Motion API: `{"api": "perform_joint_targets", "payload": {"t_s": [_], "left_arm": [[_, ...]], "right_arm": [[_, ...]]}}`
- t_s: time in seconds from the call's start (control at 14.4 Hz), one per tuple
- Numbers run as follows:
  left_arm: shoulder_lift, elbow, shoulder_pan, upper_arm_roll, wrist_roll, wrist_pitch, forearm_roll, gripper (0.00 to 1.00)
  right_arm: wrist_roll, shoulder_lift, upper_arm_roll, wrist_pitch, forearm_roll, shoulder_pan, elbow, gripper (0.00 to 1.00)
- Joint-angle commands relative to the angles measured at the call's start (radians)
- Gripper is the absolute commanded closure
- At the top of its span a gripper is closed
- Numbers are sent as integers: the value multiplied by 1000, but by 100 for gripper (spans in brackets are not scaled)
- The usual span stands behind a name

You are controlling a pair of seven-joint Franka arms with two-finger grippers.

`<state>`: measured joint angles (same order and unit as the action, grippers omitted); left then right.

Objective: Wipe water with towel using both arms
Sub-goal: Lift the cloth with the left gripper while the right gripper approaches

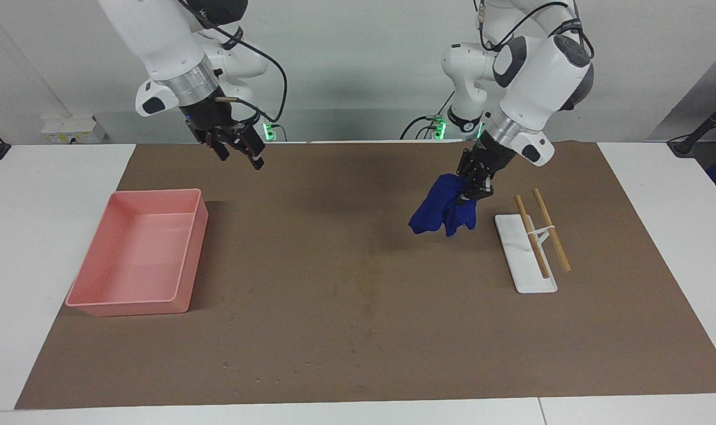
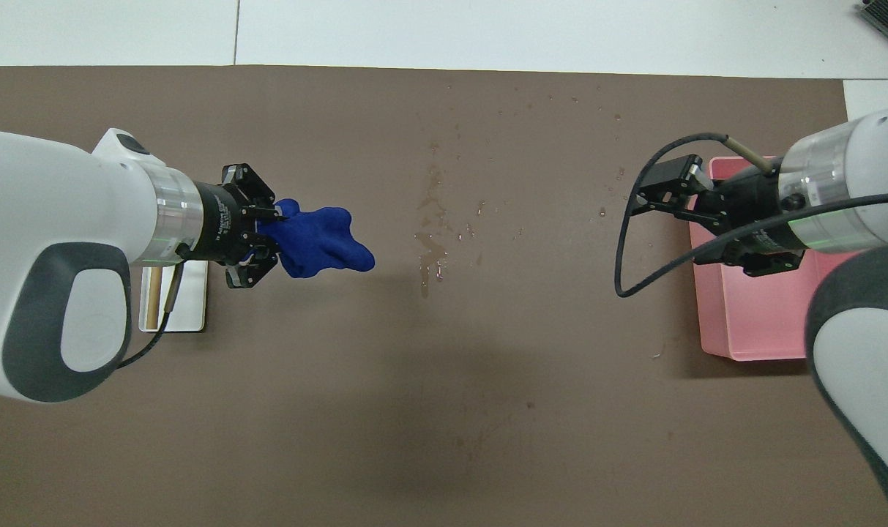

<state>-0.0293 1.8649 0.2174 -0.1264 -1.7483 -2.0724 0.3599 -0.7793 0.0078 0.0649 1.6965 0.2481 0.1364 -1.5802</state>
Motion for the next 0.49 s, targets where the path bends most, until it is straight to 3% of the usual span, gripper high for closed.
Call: {"api": "perform_joint_targets", "payload": {"t_s": [0.0, 0.21, 0.42], "left_arm": [[-1, -50, 8, -50, -153, -70, 51, 100], [-9, -87, 8, -111, -328, -141, 51, 100], [-23, -111, 10, -137, -451, -153, 51, 100]], "right_arm": [[-217, 47, 1, 58, 65, 47, 45, 0], [-547, 79, 1, 147, 161, 89, 57, 1], [-701, 145, 1, 146, 206, 147, 138, 6]]}}
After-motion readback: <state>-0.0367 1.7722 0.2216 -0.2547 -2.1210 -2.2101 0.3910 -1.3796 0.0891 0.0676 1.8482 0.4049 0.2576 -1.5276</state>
